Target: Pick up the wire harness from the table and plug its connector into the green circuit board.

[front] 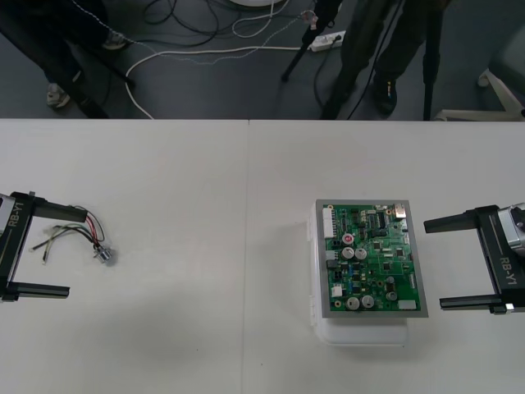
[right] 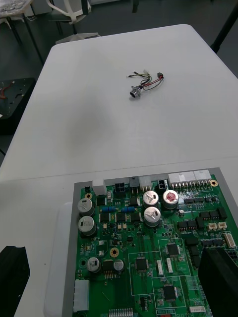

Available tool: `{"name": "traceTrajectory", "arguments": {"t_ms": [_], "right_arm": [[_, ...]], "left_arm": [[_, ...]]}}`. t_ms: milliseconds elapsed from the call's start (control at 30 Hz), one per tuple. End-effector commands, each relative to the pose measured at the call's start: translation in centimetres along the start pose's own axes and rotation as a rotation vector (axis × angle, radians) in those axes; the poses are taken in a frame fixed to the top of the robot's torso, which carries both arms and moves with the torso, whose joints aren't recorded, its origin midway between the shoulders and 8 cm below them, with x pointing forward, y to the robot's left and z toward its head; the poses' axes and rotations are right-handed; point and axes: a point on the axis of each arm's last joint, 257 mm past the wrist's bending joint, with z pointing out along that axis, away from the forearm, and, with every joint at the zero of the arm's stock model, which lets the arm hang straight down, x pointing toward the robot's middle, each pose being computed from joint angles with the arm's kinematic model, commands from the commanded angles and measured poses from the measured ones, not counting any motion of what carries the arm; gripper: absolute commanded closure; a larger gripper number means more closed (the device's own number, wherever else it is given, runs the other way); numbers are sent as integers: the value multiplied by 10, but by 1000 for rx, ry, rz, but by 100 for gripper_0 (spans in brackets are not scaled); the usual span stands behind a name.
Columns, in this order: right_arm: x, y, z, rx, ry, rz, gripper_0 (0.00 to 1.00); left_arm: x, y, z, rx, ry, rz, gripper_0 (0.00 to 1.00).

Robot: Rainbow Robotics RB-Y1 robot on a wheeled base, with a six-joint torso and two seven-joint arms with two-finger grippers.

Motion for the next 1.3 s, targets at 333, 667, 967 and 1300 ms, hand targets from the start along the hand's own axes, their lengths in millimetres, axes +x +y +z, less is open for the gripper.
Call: {"name": "traceTrajectory", "arguments": {"t_ms": [333, 667, 967, 1300], "right_arm": [[-8, 5, 5, -22, -22, -41, 0], [-8, 5, 5, -22, -22, -41, 0], [-8, 5, 5, -22, -22, -41, 0], [-8, 5, 5, -22, -22, -41, 0]], "left_arm": [[-11, 1, -3, 15, -1, 106, 0], [-11, 1, -3, 15, -1, 106, 0], [-11, 1, -3, 15, -1, 106, 0], [-11, 1, -3, 15, -1, 106, 0]]}}
